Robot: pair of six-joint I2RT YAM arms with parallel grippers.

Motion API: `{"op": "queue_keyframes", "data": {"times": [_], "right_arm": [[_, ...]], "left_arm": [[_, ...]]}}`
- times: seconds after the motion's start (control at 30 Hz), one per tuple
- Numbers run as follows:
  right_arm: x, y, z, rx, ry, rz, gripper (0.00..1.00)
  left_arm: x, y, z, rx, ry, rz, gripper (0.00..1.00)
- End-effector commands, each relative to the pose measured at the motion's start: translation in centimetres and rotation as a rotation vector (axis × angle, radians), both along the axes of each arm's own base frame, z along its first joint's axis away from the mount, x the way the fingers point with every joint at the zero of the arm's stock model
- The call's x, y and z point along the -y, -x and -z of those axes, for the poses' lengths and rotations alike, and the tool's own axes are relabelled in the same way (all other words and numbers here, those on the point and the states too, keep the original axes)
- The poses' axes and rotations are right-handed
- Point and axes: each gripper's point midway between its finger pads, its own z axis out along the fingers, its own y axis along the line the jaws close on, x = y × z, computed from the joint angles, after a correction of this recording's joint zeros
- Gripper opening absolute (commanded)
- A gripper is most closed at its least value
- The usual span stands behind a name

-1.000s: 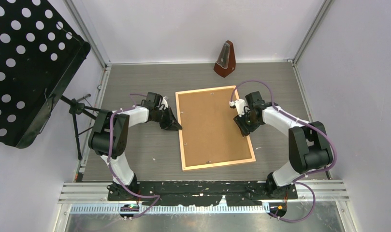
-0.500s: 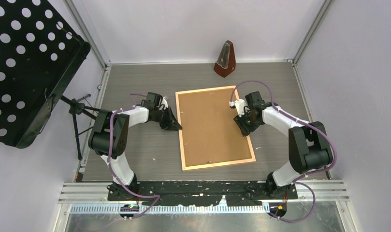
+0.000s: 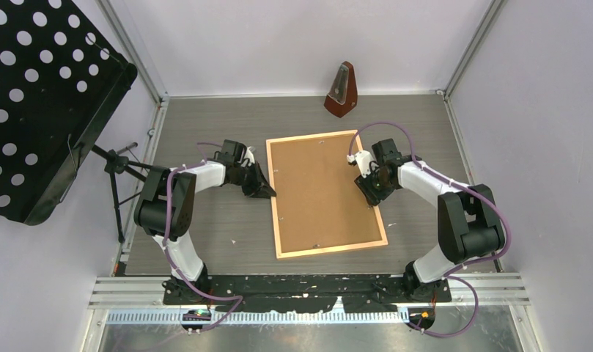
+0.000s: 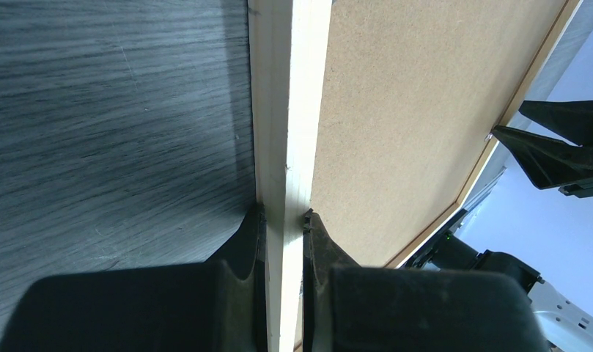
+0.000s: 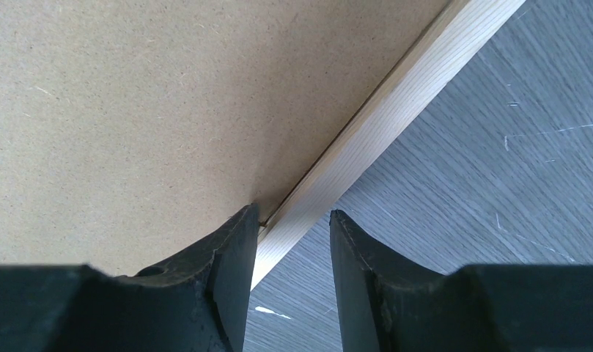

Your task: Put the photo into the frame

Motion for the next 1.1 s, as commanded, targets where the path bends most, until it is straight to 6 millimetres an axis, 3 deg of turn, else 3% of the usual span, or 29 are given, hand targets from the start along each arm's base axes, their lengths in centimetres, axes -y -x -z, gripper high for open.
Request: {"op": "queue_keyframes", "data": {"times": [0.0, 0.23, 0.3, 0.5, 0.73, 1.07], "right_arm": [[0.0, -0.5, -1.2, 0.054, 0.005, -0.031, 0.47], [-0.1, -0.4, -1.4, 0.054, 0.000, -0.035, 0.50], [-0.2, -0.7, -1.6, 0.059, -0.006, -0.019, 0.57], [-1.0, -2.4, -3.2, 0.069, -0.077, 0.084, 0.63], [-1.3, -5.2, -5.0, 0.091, -0.158, 0.200, 0.63], [-1.2, -7.5, -3.4, 0.023, -0.231, 0.294, 0.56]], "left_arm": [[-2.4, 3.2, 5.4, -0.138, -0.155, -0.020, 0.00], [-2.5, 3.2, 5.4, -0.138, -0.157, -0.022, 0.00], [-2.5, 3.2, 5.4, -0.140, -0.158, -0.022, 0.00], [-2.5, 3.1, 5.3, -0.134, -0.156, -0.021, 0.00], [-2.5, 3.1, 5.3, -0.135, -0.156, -0.023, 0.00], [-2.7, 3.0, 5.3, -0.135, -0.159, -0.027, 0.00]]}}
